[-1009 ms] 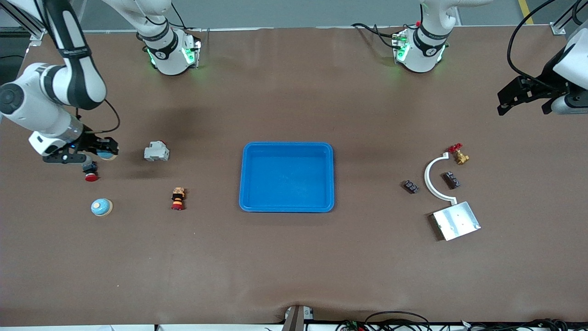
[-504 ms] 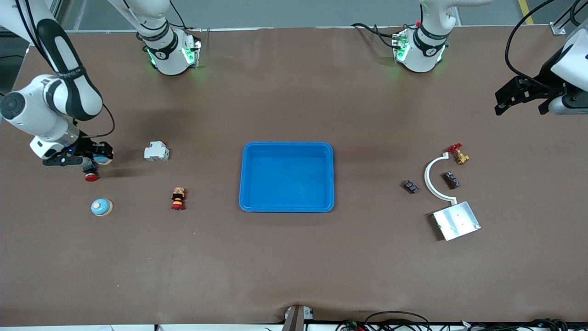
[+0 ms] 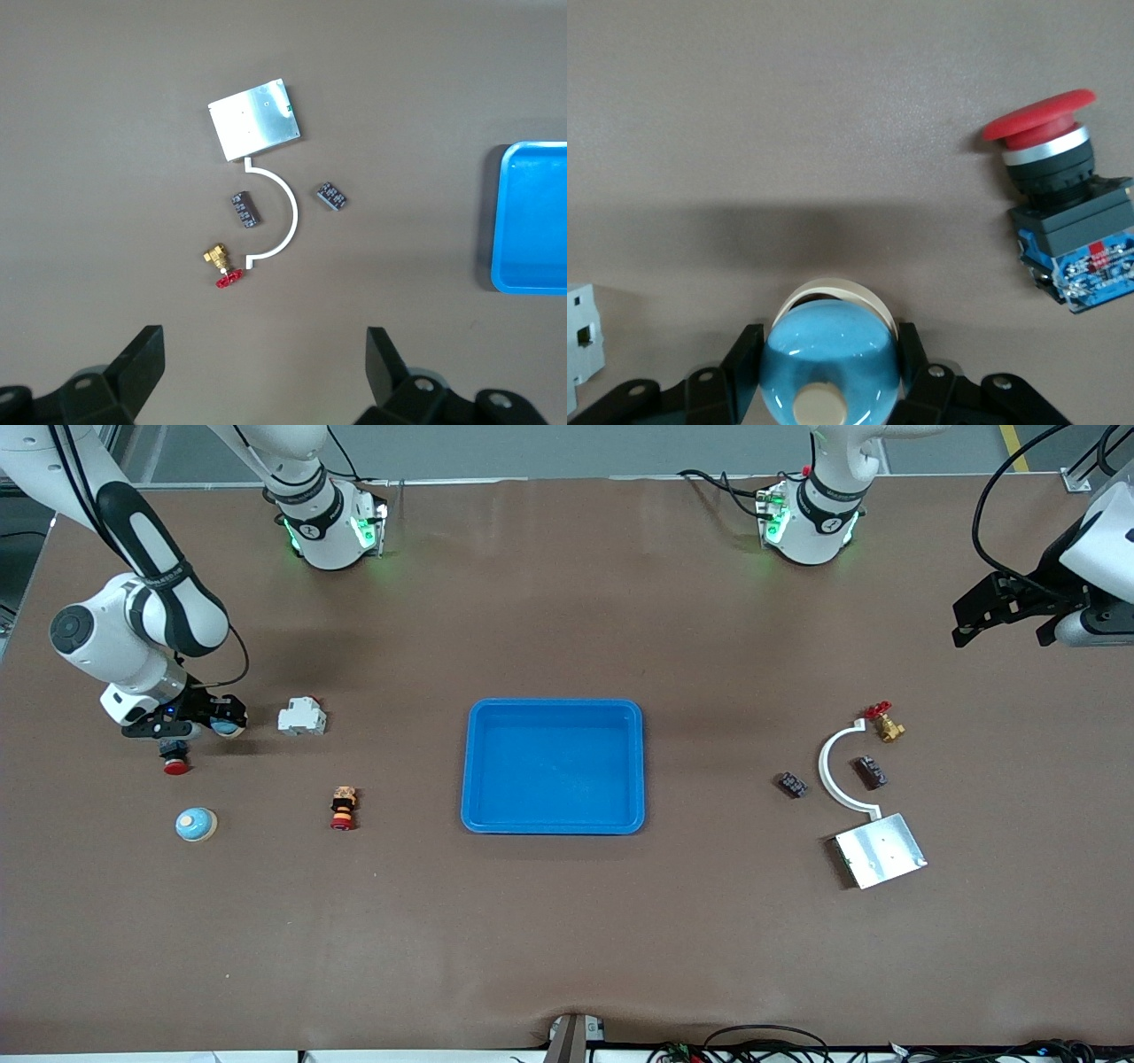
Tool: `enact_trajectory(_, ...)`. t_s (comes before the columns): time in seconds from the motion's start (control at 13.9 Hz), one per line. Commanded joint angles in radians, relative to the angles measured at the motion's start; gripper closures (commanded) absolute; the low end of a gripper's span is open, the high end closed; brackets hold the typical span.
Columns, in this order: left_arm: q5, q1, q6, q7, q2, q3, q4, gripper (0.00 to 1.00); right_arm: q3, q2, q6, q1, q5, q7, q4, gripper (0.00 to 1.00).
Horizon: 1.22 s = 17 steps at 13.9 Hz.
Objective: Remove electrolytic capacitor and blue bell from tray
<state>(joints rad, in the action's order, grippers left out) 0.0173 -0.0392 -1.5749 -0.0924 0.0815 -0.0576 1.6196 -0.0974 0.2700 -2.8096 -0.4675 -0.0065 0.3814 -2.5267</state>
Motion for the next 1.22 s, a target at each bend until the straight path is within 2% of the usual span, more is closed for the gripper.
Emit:
enact_trajectory(0.0,-0.016,-0.004,-0.007,-0.059,0.014,-0.020,0.010,0.00,-0.016,-0.018,-0.028,-0.003,0.026,0.004,-0.038,1.00)
enact_trajectory(0.29,-0.016,-0.002,-0.005,-0.066,0.014,-0.034,0.011,0.00,-0.016,-0.020,-0.037,-0.007,0.026,0.001,-0.047,1.00)
enact_trajectory(0.36,-0.016,-0.002,0.009,-0.064,0.014,-0.033,0.011,0.00,-0.016,-0.020,-0.036,-0.007,0.026,-0.001,-0.047,0.20)
enact_trajectory(0.43,-0.016,0.001,0.016,-0.064,0.015,-0.034,0.011,0.00,-0.016,-0.020,-0.034,-0.008,0.026,-0.001,-0.046,0.00)
enact_trajectory(0.65,-0.016,0.004,0.019,-0.063,0.017,-0.033,0.010,0.00,-0.018,-0.028,-0.030,0.004,0.025,-0.030,-0.041,0.00)
enact_trajectory(0.86,-0.014,0.005,0.019,-0.064,0.017,-0.033,0.010,0.00,-0.018,-0.048,-0.021,0.064,0.025,-0.091,-0.014,0.00)
enact_trajectory(1.15,-0.011,0.007,0.030,-0.064,0.024,-0.033,0.010,0.00,-0.016,-0.025,0.125,0.093,0.023,-0.093,0.175,0.00)
